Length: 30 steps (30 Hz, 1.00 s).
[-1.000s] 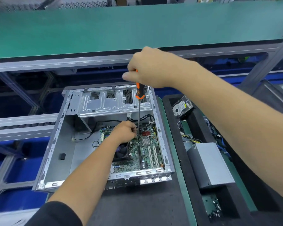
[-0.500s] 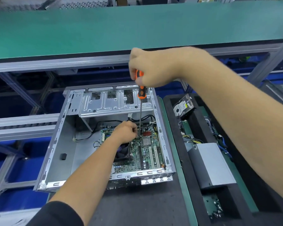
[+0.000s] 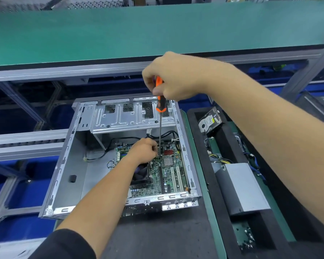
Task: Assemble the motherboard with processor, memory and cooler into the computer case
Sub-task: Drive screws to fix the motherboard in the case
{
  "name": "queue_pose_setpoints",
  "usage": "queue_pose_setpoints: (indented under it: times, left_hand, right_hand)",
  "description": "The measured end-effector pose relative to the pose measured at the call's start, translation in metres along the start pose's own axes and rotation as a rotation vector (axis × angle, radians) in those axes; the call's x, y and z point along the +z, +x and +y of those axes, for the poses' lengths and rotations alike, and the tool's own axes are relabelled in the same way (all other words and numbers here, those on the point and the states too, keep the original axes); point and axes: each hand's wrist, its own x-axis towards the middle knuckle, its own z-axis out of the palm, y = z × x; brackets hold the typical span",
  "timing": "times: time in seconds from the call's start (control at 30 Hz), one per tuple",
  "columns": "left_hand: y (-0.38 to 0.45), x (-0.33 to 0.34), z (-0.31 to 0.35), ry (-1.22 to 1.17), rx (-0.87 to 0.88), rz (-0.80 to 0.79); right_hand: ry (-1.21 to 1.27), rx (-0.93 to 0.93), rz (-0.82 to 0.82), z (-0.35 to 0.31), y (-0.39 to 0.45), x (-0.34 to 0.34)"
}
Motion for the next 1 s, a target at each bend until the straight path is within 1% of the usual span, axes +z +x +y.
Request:
queue_pose_setpoints:
  times: [0.07, 0.1, 0.13, 0.17, 0.23, 0.27, 0.33, 0.4, 0.43, 0.47, 0.5, 0.57, 0.6, 0.63, 0.7, 0.77, 0.8, 0.83, 0.97, 1.0]
  left_hand:
    - [0.000, 0.000, 0.000, 0.001, -0.001, 0.006]
    - [0.000, 0.001, 0.000, 0.003, -0.003, 0.006]
    - [0.000, 0.001, 0.000, 0.003, -0.007, 0.006]
    - [0.000, 0.001, 0.000, 0.005, -0.011, 0.004]
    - [0.000, 0.000, 0.001, 0.015, -0.016, -0.006]
    - [0.001, 0.000, 0.001, 0.019, -0.016, -0.008]
    - [0.001, 0.000, 0.001, 0.018, -0.014, -0.009]
    - [0.000, 0.000, 0.001, 0.015, -0.019, -0.011]
    - [0.000, 0.000, 0.001, 0.016, -0.021, -0.013]
    - [0.000, 0.000, 0.001, 0.015, -0.022, -0.015]
    - [0.000, 0.000, 0.001, 0.014, -0.021, -0.014]
    - [-0.001, 0.000, 0.001, 0.013, -0.017, -0.012]
    - [-0.001, 0.000, 0.002, 0.010, -0.016, -0.014]
    - [0.000, -0.001, 0.002, 0.010, -0.016, -0.016]
    - [0.000, 0.000, 0.001, 0.007, -0.013, -0.016]
    - [-0.001, -0.001, 0.002, 0.003, -0.012, -0.010]
    - [-0.002, -0.001, 0.002, 0.006, -0.016, -0.013]
    - [-0.001, -0.001, 0.002, 0.007, -0.018, -0.014]
    - [-0.001, -0.001, 0.003, 0.016, -0.026, -0.007]
    - [-0.001, -0.001, 0.003, 0.016, -0.027, -0.002]
  right_hand:
    - [-0.090, 0.105, 0.069, -0.003, 0.003, 0.006]
    - [-0.124, 0.151, 0.054, -0.002, 0.004, 0.007]
    - [-0.143, 0.146, 0.016, -0.001, 0.004, 0.005]
    - [-0.105, 0.117, -0.049, 0.002, 0.002, 0.002]
    - [0.034, 0.043, -0.141, 0.006, -0.003, -0.005]
    - [0.081, -0.004, -0.139, 0.006, -0.005, -0.006]
    - [0.043, -0.025, -0.033, 0.004, -0.002, 0.000]
    - [-0.055, 0.058, 0.076, -0.001, 0.004, 0.009]
    - [-0.076, 0.108, 0.096, -0.003, 0.005, 0.010]
    - [-0.094, 0.119, 0.076, -0.002, 0.005, 0.010]
    - [-0.084, 0.093, 0.027, -0.001, 0.004, 0.007]
    - [0.022, 0.055, -0.110, 0.002, -0.001, -0.001]
    - [0.060, 0.020, -0.144, 0.002, -0.003, -0.004]
    - [0.068, -0.012, -0.121, 0.002, -0.003, -0.005]
    - [0.017, -0.021, -0.005, -0.001, 0.000, 0.000]
    - [-0.028, 0.048, 0.061, -0.005, 0.003, 0.007]
    - [-0.029, 0.086, 0.054, -0.008, 0.002, 0.008]
    - [-0.039, 0.075, 0.035, -0.007, 0.003, 0.009]
    - [0.089, -0.025, -0.138, -0.003, -0.002, -0.003]
    - [0.098, -0.051, -0.102, -0.004, -0.002, -0.002]
